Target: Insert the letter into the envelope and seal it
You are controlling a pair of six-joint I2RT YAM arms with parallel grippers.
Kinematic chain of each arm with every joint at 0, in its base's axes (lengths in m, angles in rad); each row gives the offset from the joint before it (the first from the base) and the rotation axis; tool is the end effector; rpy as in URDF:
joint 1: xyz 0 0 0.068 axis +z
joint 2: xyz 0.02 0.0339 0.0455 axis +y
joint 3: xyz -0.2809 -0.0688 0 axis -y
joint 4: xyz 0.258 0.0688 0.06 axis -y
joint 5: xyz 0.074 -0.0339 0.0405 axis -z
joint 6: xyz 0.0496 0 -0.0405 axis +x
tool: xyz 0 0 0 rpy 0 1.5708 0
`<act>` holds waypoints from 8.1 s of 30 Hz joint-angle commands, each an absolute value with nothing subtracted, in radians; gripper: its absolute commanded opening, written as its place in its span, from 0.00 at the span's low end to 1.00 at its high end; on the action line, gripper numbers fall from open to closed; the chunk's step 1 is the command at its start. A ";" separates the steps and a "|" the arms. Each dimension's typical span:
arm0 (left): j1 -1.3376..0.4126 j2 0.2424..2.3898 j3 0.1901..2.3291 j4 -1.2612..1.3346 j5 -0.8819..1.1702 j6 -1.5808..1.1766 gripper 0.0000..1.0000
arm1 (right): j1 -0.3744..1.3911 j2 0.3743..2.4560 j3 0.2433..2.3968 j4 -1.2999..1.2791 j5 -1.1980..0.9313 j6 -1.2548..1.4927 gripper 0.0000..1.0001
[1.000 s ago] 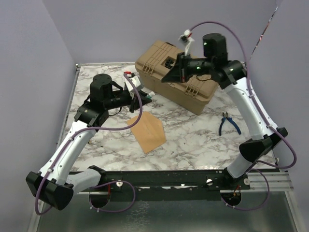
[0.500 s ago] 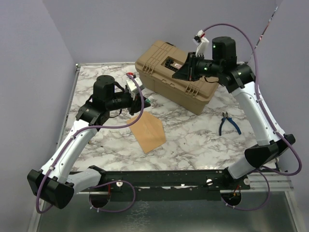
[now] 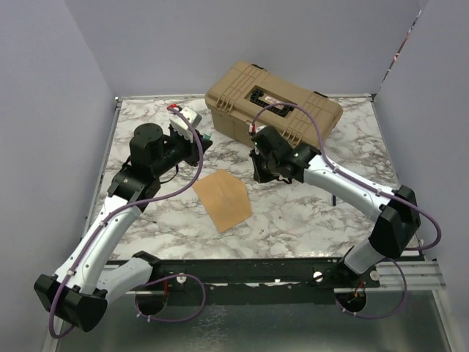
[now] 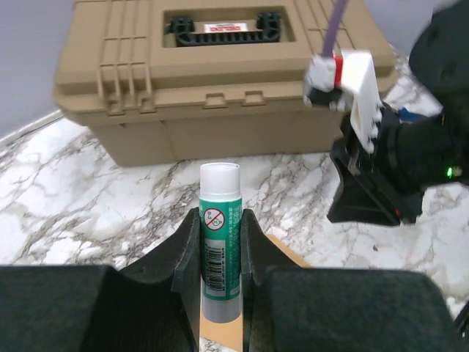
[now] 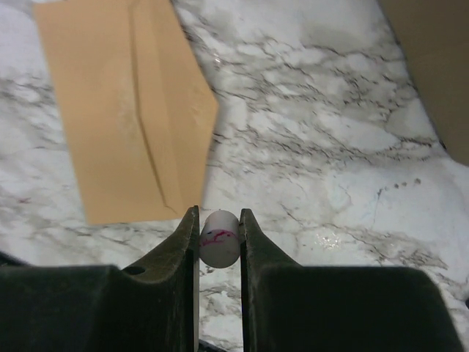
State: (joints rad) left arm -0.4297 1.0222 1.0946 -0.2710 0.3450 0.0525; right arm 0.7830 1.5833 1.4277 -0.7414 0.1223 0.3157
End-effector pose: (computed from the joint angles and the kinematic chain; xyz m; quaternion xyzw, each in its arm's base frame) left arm 0.2156 -0.1172 0.4079 0.2876 0.7142 -0.2475 0.5882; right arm 0.2627 0.2529 0.3174 -0.1985 0.9211 0.1231 0.3115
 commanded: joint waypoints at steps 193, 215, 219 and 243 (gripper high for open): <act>-0.421 0.977 0.914 0.628 0.436 -0.950 0.00 | 0.559 1.475 1.349 0.657 -0.991 1.260 0.00; -0.421 1.008 0.962 0.994 0.315 -0.975 0.00 | 0.542 1.396 1.302 0.715 -0.738 1.175 0.82; -0.421 1.000 0.941 0.977 0.239 -1.081 0.00 | 0.548 1.325 1.353 0.411 -0.737 0.719 0.86; -0.421 0.995 0.914 0.754 0.245 -1.320 0.00 | 0.888 1.311 1.419 0.284 -0.339 -0.433 0.69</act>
